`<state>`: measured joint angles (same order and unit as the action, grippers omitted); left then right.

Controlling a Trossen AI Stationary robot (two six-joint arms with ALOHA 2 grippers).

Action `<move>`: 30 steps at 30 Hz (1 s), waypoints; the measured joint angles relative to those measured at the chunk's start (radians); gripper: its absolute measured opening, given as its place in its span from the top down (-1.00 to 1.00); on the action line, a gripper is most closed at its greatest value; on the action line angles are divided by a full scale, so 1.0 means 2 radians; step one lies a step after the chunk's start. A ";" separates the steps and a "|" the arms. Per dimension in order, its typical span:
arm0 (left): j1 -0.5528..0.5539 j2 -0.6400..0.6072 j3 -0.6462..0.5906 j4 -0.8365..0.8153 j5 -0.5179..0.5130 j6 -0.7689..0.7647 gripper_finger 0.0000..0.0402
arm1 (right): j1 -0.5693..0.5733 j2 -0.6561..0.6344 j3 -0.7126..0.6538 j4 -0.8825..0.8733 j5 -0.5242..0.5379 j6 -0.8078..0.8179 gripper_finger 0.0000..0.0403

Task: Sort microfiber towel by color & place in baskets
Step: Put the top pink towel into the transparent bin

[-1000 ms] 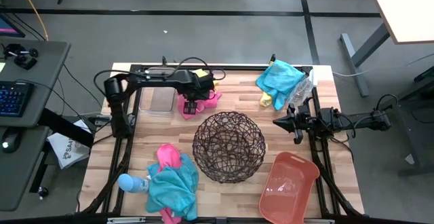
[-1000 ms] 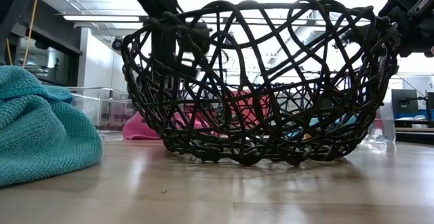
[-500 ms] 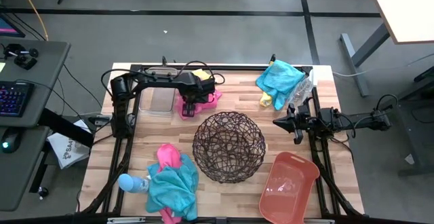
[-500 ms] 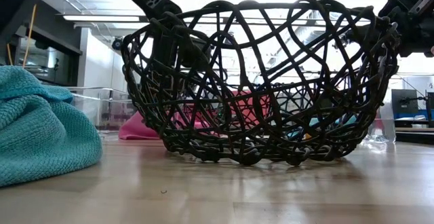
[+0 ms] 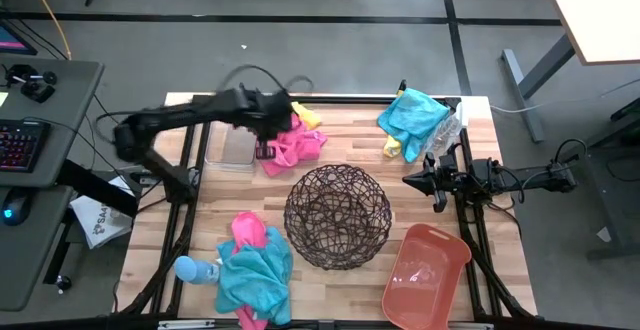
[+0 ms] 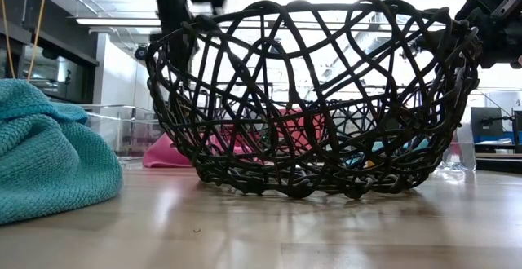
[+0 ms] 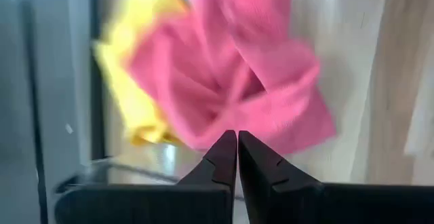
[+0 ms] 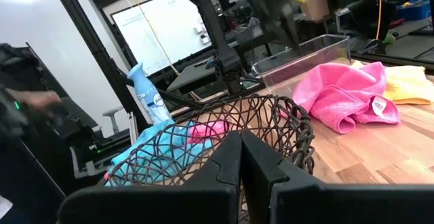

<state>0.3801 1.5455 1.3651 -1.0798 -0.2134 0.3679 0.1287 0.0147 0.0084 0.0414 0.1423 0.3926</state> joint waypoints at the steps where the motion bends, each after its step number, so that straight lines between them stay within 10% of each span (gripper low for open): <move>1: 0.000 -0.020 0.001 0.009 0.001 -0.001 0.99 | 0.000 0.000 0.000 0.000 0.000 0.000 1.00; 7: -0.002 -0.061 0.001 0.037 0.012 0.003 0.93 | 0.000 0.000 0.000 0.000 0.001 0.000 1.00; 30: -0.064 0.161 -0.007 0.042 0.031 -0.099 -0.19 | 0.000 0.000 0.000 0.000 0.001 0.000 1.00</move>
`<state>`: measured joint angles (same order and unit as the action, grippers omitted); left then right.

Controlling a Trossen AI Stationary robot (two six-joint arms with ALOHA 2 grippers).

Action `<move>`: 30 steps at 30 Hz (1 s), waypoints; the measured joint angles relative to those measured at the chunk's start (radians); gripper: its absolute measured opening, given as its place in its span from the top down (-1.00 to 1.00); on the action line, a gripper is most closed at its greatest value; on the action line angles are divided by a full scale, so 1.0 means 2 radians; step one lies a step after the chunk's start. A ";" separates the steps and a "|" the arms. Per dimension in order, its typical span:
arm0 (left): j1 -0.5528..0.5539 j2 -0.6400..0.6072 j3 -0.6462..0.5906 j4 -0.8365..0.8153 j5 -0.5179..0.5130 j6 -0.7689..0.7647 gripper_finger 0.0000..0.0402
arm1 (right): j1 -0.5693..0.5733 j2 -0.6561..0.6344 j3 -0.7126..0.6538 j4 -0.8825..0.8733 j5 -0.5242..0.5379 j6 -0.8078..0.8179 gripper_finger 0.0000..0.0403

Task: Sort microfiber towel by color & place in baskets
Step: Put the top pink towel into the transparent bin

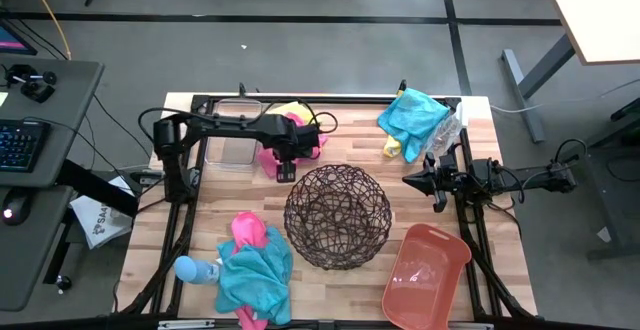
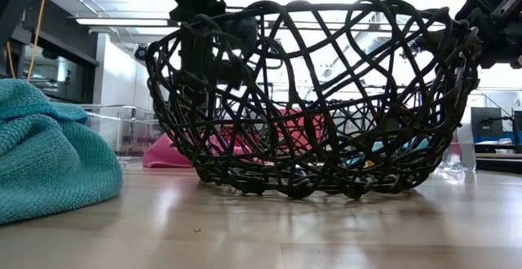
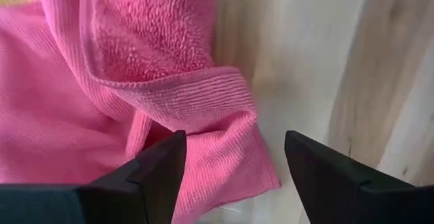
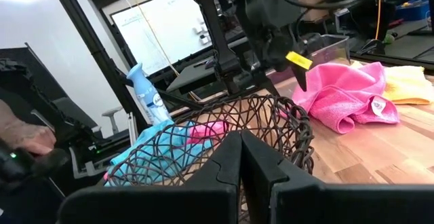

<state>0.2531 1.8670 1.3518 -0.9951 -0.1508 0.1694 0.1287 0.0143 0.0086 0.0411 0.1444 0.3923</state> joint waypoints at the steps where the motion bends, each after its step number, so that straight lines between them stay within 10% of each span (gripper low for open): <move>1: 0.001 0.002 -0.004 0.007 -0.004 -0.002 -0.20 | 0.000 0.000 0.000 0.000 0.000 0.000 1.00; 15: 0.001 0.002 -0.107 0.144 -0.057 -0.009 -0.16 | 0.000 0.000 0.000 0.000 -0.001 0.000 1.00; 23: 0.008 -0.042 -0.107 0.138 -0.050 0.006 0.89 | 0.000 0.000 0.000 0.000 -0.001 0.000 1.00; 30: 0.025 -0.207 -0.050 0.112 -0.031 0.005 0.98 | 0.000 0.000 0.000 0.000 0.000 0.000 1.00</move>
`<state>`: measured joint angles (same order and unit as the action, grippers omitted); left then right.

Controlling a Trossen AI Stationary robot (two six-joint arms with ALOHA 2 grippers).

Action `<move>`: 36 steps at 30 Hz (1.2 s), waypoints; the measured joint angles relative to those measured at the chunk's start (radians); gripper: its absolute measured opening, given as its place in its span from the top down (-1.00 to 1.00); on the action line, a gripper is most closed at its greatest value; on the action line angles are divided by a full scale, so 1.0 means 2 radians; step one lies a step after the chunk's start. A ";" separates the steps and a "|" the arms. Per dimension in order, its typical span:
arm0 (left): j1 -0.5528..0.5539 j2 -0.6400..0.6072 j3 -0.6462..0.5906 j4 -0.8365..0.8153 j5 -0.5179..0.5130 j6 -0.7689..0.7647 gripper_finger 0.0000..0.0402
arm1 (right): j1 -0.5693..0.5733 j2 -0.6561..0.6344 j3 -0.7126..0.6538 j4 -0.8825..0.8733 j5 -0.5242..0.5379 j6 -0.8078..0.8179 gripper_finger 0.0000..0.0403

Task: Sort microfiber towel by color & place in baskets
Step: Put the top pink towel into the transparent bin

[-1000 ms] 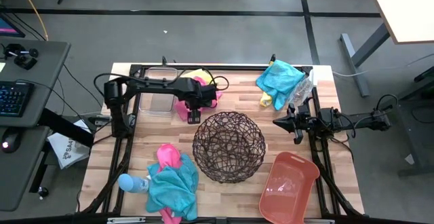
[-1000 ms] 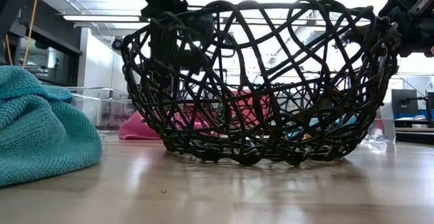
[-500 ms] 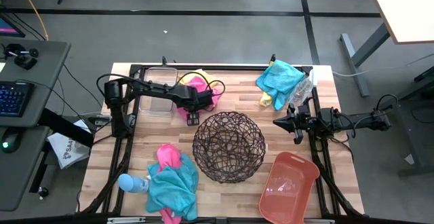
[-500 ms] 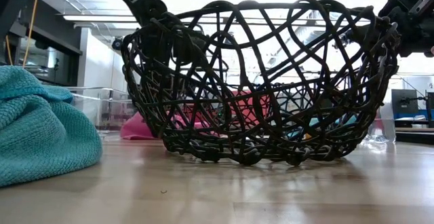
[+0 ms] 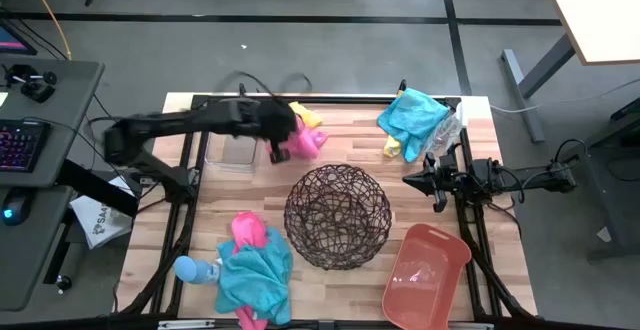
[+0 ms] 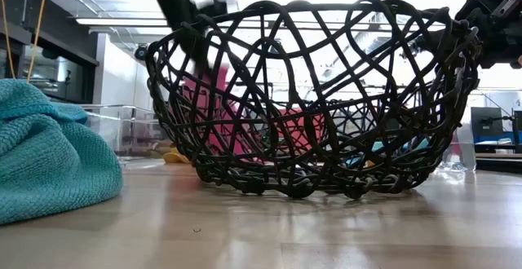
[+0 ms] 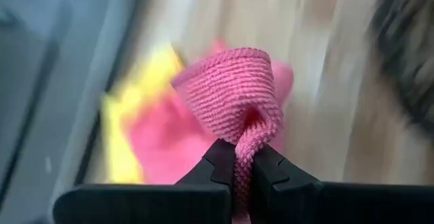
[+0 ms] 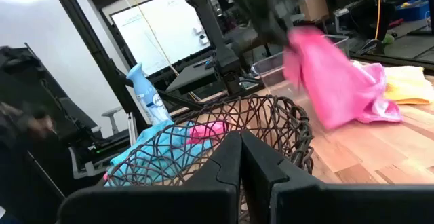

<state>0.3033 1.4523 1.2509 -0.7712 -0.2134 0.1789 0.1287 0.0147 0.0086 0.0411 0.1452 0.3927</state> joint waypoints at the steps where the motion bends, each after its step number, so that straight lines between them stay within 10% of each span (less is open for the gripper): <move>1: 0.001 -0.025 0.010 0.009 -0.001 0.003 0.98 | 0.000 0.000 0.000 0.000 0.000 0.000 1.00; 6: 0.004 -0.132 0.048 0.060 -0.025 0.003 0.99 | 0.000 0.000 0.000 0.000 0.000 0.000 1.00; 19: 0.028 -0.274 0.054 -0.016 -0.281 -0.077 1.00 | 0.000 0.000 0.000 0.000 0.000 0.000 1.00; 36: 0.035 -0.289 -0.168 -0.009 -0.186 -0.272 1.00 | 0.000 0.000 0.000 0.000 -0.002 0.000 1.00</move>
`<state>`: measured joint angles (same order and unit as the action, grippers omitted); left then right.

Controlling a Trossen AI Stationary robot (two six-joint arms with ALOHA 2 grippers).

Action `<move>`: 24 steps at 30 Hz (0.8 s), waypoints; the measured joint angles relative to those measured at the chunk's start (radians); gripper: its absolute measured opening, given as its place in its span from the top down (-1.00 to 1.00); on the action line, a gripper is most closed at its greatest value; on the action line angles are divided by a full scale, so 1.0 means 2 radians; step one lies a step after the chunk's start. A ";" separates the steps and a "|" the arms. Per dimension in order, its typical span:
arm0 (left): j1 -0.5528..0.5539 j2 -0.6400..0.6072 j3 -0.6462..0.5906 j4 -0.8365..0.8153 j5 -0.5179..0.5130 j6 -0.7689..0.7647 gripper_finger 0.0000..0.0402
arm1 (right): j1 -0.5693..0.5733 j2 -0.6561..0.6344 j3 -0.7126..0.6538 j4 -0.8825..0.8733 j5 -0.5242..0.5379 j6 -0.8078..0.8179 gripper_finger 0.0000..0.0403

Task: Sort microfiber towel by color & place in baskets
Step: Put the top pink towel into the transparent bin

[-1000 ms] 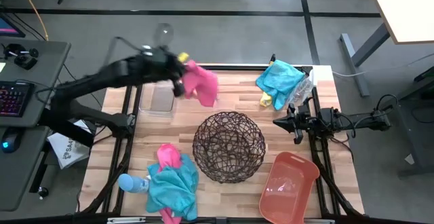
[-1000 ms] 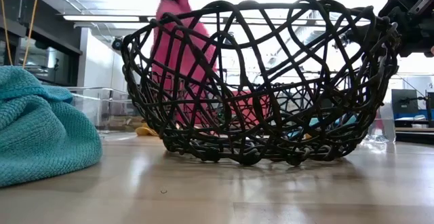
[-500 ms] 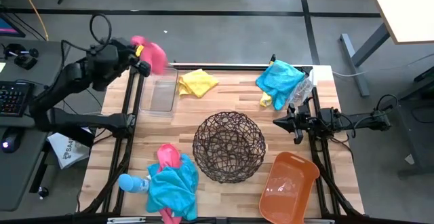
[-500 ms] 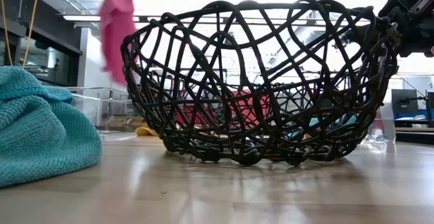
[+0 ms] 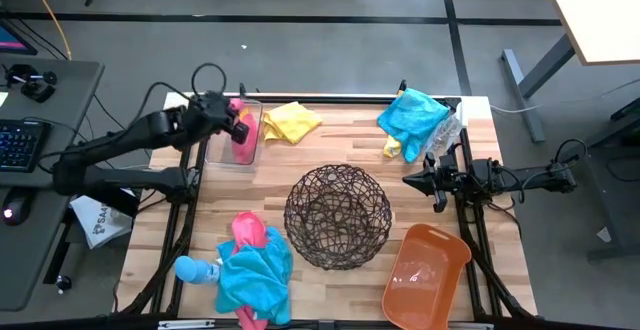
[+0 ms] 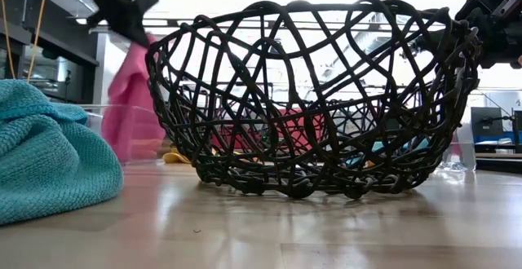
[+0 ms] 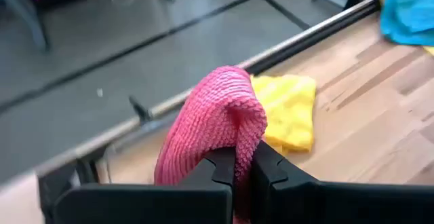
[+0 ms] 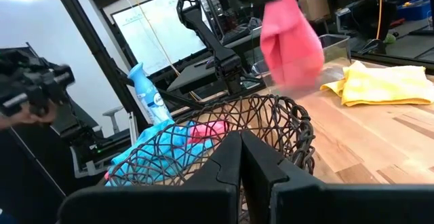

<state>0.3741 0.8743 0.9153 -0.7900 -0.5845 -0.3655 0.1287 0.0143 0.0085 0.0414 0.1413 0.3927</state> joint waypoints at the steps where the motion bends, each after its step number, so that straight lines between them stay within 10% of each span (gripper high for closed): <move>1: 0.000 -0.004 -0.011 0.000 0.000 -0.020 1.00 | 0.000 0.000 0.000 0.000 0.000 0.000 1.00; 11: 0.014 -0.022 -0.023 -0.001 -0.010 -0.039 1.00 | 0.000 0.000 0.000 0.000 0.000 0.000 1.00; 24: 0.070 0.083 -0.042 -0.033 0.095 0.022 0.80 | 0.000 0.000 0.000 0.000 0.002 0.000 1.00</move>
<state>0.5134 1.0407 0.8305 -0.8559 -0.3951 -0.3212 0.1286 0.0143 0.0086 0.0413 0.1452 0.3925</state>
